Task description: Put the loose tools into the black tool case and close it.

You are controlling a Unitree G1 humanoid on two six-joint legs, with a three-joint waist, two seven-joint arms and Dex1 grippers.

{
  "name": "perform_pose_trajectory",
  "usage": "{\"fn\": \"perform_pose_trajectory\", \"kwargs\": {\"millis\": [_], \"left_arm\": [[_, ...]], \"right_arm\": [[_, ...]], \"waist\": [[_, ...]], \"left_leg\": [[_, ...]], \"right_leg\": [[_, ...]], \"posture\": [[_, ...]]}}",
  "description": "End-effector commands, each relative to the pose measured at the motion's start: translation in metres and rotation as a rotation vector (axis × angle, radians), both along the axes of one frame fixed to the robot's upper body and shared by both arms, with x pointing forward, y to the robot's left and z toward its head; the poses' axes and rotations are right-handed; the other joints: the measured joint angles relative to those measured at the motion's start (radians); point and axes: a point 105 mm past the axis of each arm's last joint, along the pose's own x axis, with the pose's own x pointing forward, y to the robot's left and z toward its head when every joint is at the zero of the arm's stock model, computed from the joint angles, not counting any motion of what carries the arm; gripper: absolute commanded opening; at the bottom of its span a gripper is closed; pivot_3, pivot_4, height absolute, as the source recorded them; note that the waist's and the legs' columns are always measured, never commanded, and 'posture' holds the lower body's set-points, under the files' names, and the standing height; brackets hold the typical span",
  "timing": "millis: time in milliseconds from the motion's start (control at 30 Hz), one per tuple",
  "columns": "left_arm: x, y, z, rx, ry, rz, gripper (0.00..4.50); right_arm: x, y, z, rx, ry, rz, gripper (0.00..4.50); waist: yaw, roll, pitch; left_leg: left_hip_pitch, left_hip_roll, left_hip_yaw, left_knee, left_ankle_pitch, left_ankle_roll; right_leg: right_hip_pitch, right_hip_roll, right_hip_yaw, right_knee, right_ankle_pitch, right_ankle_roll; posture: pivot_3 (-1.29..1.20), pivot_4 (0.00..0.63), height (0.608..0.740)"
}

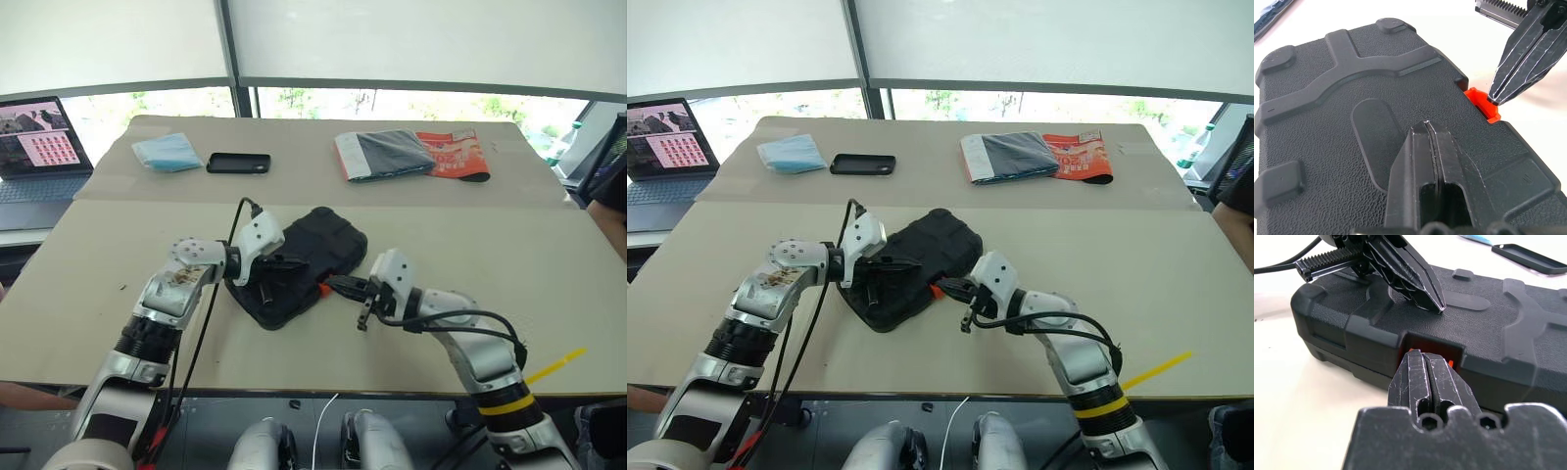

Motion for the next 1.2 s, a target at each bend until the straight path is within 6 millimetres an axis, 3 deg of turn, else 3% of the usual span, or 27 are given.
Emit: {"fn": "perform_pose_trajectory", "kwargs": {"millis": [33, 267, 433, 600, 800, 867, 900, 967, 1033, 1067, 1200], "left_arm": [[-0.008, 0.019, -0.047, 0.084, 0.162, 0.061, 0.04], [-0.008, 0.016, -0.046, 0.072, 0.157, 0.053, 0.04], [-0.009, 0.018, -0.047, 0.072, 0.160, 0.052, 0.04], [-0.011, 0.022, -0.045, 0.037, 0.149, 0.047, 0.04], [-0.013, 0.034, -0.008, -0.206, -0.003, 0.032, 0.04], [-0.019, 0.053, 0.015, -0.300, -0.073, 0.047, 0.00], [-0.022, 0.065, 0.022, -0.311, -0.100, 0.066, 0.54], [-0.031, 0.089, 0.027, -0.286, -0.125, 0.098, 1.08], [-0.039, 0.121, 0.024, -0.225, -0.146, 0.175, 1.89], [-0.042, 0.137, 0.020, -0.177, -0.153, 0.222, 2.05], [-0.045, 0.186, 0.008, -0.074, -0.140, 0.427, 3.57]], "right_arm": [[-0.009, -0.009, 0.012, 0.013, -0.015, 0.018, 0.00], [-0.004, 0.003, -0.014, -0.018, 0.044, 0.010, 0.00], [0.009, 0.015, -0.008, 0.013, -0.002, 0.004, 0.00], [0.009, 0.012, -0.006, 0.013, -0.021, 0.011, 0.00], [-0.005, -0.007, -0.002, 0.015, -0.011, 0.032, 0.00], [-0.014, -0.024, 0.005, 0.012, -0.013, 0.035, 0.46], [-0.018, -0.034, 0.007, -0.009, -0.027, 0.032, 0.64], [-0.024, -0.055, 0.010, -0.045, -0.046, 0.012, 1.29], [-0.026, -0.078, 0.013, -0.088, -0.094, -0.033, 2.08], [-0.028, -0.088, 0.013, -0.108, -0.112, -0.042, 2.22], [-0.038, -0.114, 0.014, -0.122, -0.198, -0.020, 3.73]], "waist": [[-0.001, 0.000, -0.001], [-0.002, 0.000, -0.002], [-0.001, 0.000, -0.002], [-0.005, 0.000, -0.002], [-0.004, 0.000, -0.002], [-0.004, 0.000, -0.002], [-0.005, -0.001, -0.002], [-0.005, -0.003, 0.000], [-0.004, -0.003, 0.000], [-0.002, -0.004, 0.001], [0.012, -0.006, 0.003]], "left_leg": [[0.000, 0.000, 0.000, 0.000, 0.000, 0.001], [0.003, 0.000, 0.000, -0.005, -0.002, 0.002], [0.004, 0.000, 0.000, -0.006, -0.001, 0.000], [0.006, 0.000, 0.001, -0.009, 0.000, -0.001], [0.008, 0.000, 0.001, -0.015, 0.002, -0.005], [0.007, 0.000, 0.000, -0.016, 0.004, -0.008], [0.007, 0.000, 0.000, -0.016, 0.005, -0.010], [0.006, 0.001, 0.000, -0.016, 0.005, -0.011], [0.005, 0.001, 0.000, -0.016, 0.005, -0.011], [0.004, 0.001, 0.000, -0.016, 0.002, -0.006], [0.004, 0.001, -0.001, -0.016, -0.004, -0.011]], "right_leg": [[0.000, 0.000, 0.000, 0.000, 0.000, 0.000], [0.001, 0.000, 0.000, -0.001, 0.000, -0.001], [0.001, 0.000, 0.000, -0.001, -0.001, -0.001], [0.001, 0.001, 0.000, -0.001, -0.001, -0.001], [0.001, 0.000, 0.001, -0.001, -0.004, -0.007], [0.000, 0.000, 0.001, 0.000, -0.005, -0.009], [-0.001, 0.000, 0.001, 0.000, -0.006, -0.010], [-0.002, 0.001, 0.001, 0.000, -0.006, -0.010], [-0.003, 0.001, 0.000, -0.001, -0.006, -0.010], [-0.003, 0.001, -0.001, -0.002, -0.006, -0.010], [-0.002, -0.001, -0.003, -0.004, -0.006, -0.010]], "posture": [[0.00, 0.150, 0.740], [0.00, 0.150, 0.740], [0.00, 0.150, 0.740], [0.00, 0.150, 0.740], [0.00, 0.150, 0.740], [0.00, 0.150, 0.740], [0.00, 0.150, 0.740], [0.00, 0.150, 0.740], [0.00, 0.150, 0.740], [0.00, 0.150, 0.740], [0.00, 0.150, 0.740]]}}
